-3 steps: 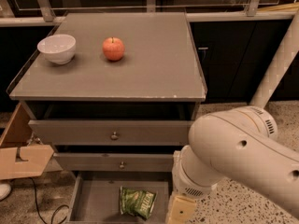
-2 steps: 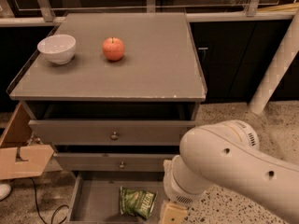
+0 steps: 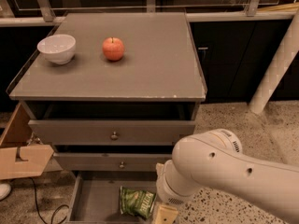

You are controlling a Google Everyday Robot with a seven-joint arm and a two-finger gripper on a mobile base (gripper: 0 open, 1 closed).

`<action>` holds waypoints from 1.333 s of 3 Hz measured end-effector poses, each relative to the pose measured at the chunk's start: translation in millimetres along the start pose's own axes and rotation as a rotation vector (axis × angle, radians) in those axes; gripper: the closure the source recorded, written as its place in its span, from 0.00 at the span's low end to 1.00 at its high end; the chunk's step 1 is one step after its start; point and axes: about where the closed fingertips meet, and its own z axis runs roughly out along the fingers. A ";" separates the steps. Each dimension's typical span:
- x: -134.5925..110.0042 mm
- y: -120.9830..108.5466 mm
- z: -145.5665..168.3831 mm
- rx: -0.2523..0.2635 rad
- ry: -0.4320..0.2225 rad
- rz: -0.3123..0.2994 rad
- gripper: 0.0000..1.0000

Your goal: Pick green jalapeno chip bag from bottom drawer and place on counter

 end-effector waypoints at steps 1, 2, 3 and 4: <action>0.2 -11.4 26.9 0.005 -0.009 0.003 0.00; 7.4 -45.9 64.6 0.042 -0.025 0.018 0.00; 8.2 -45.0 68.6 0.036 -0.028 0.024 0.00; 10.1 -38.6 87.1 0.003 -0.048 0.058 0.00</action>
Offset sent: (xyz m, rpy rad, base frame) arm 0.0577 0.0087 -0.0722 0.0333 -0.0649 -0.0368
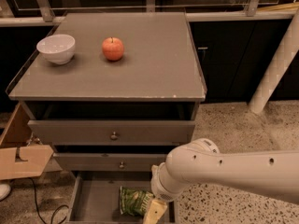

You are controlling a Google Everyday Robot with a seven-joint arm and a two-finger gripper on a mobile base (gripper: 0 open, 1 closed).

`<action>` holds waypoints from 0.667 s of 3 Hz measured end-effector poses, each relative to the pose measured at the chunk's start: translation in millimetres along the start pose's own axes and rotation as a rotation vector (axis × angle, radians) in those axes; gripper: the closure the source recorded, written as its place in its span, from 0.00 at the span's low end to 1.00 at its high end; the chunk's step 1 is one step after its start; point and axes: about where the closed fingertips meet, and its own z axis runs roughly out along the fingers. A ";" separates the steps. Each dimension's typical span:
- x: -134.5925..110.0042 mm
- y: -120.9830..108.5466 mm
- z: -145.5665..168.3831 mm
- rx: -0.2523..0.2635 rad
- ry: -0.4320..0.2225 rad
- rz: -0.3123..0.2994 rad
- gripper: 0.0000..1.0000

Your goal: Pick green jalapeno chip bag from bottom drawer and place on counter

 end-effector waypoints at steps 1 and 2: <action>2.2 -17.6 60.6 -0.021 -0.070 0.045 0.00; 2.8 -16.7 62.5 -0.025 -0.071 0.046 0.00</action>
Offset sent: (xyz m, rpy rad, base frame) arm 0.0327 0.0243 -0.0820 0.1157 0.0295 -0.0553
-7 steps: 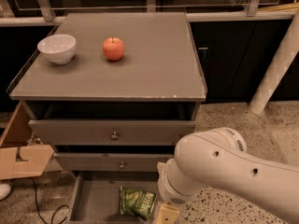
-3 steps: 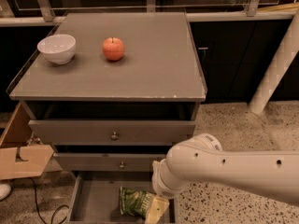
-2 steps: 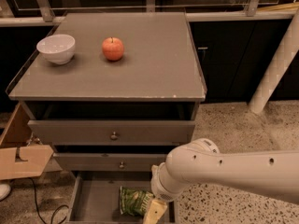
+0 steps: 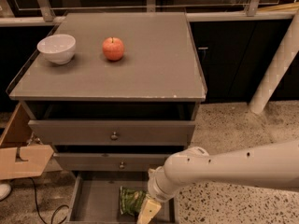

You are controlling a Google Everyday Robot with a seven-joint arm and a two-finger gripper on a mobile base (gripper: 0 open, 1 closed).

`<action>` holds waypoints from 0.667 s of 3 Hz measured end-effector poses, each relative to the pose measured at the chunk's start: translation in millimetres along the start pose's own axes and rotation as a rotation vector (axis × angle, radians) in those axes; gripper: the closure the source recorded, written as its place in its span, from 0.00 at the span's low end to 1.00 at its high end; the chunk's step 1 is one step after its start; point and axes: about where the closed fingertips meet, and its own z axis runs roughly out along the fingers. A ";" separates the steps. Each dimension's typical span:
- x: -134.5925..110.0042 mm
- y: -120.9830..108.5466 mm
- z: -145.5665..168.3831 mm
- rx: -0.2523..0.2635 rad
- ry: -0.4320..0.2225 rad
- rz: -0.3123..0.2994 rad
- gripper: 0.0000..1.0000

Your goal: Pick green jalapeno chip bag from bottom drawer and place on counter

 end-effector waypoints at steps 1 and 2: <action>8.7 2.2 23.1 -0.024 0.009 0.007 0.00; 32.4 -27.9 63.6 0.027 0.055 0.011 0.00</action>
Offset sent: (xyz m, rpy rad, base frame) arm 0.0251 0.0004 -0.0922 -0.0745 -0.0143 -0.0028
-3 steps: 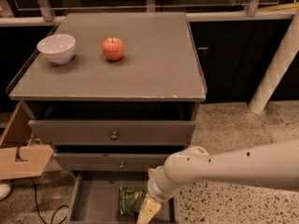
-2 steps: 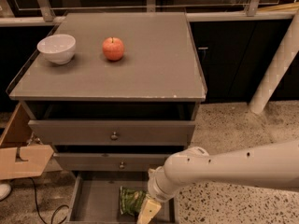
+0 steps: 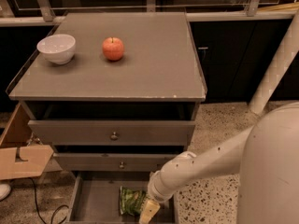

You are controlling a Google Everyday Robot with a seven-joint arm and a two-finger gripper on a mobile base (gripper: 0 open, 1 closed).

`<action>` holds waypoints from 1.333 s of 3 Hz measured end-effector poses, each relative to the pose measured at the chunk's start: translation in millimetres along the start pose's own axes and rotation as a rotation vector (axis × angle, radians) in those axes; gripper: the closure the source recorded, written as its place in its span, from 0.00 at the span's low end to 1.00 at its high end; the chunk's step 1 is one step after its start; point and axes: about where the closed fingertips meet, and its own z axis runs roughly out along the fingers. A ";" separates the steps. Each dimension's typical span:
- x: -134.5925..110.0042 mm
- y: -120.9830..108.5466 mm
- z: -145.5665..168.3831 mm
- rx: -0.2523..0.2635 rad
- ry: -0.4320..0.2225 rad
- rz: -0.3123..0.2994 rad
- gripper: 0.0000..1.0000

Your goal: Pick green jalapeno chip bag from bottom drawer and place on counter

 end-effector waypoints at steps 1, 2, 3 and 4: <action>-0.1 0.9 8.1 -0.015 -0.004 0.000 0.00; -6.2 -17.0 32.2 0.009 -0.054 -0.019 0.00; -6.8 -17.6 32.8 0.010 -0.057 -0.019 0.00; -6.4 -10.3 48.0 -0.002 -0.075 -0.027 0.00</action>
Offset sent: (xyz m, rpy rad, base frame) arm 0.0204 0.0167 -0.0426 0.0571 -0.0158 0.0151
